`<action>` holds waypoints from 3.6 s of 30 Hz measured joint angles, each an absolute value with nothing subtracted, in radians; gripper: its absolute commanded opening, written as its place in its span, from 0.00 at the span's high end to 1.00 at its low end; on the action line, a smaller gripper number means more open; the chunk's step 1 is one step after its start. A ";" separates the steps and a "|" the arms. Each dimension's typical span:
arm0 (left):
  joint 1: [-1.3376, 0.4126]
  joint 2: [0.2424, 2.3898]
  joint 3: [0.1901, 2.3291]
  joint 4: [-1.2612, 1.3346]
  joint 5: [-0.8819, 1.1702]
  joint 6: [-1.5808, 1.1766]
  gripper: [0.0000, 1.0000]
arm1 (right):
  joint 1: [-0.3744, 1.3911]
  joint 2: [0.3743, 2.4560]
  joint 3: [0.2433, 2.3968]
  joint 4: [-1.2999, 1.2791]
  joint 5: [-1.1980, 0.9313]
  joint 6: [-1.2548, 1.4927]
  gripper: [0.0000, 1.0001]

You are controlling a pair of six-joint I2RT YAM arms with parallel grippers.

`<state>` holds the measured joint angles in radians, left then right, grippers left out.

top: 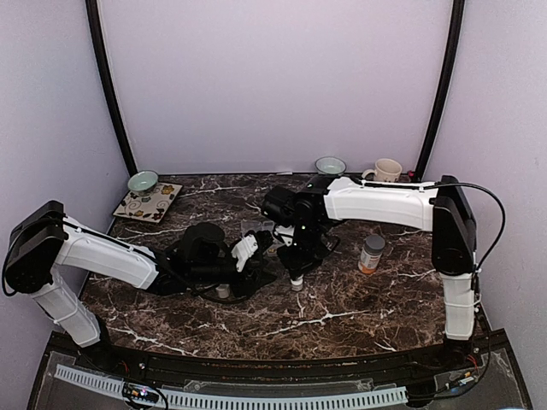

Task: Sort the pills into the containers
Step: Close the lid of the pill bottle on the pill bottle.

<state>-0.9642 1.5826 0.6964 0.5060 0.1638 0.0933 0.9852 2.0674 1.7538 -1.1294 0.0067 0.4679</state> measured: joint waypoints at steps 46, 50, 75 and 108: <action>-0.964 1.583 0.694 0.527 0.177 0.093 0.52 | 0.955 2.154 1.855 -1.187 -0.009 0.424 0.78; -0.964 1.583 0.694 0.530 0.180 0.092 0.52 | 0.955 2.162 1.858 -1.194 -0.012 0.423 0.78; -0.964 1.583 0.685 0.547 0.183 0.089 0.52 | 0.955 2.173 1.905 -1.256 -0.034 0.419 0.77; -0.964 1.586 0.683 0.566 0.195 0.082 0.52 | 0.955 2.252 2.000 -1.307 -0.049 0.397 0.74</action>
<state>-0.9642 1.5860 0.6834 0.5655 0.1947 0.0818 0.9550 2.2517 1.9995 -1.3071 -0.0490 0.3965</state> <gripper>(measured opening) 0.478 0.253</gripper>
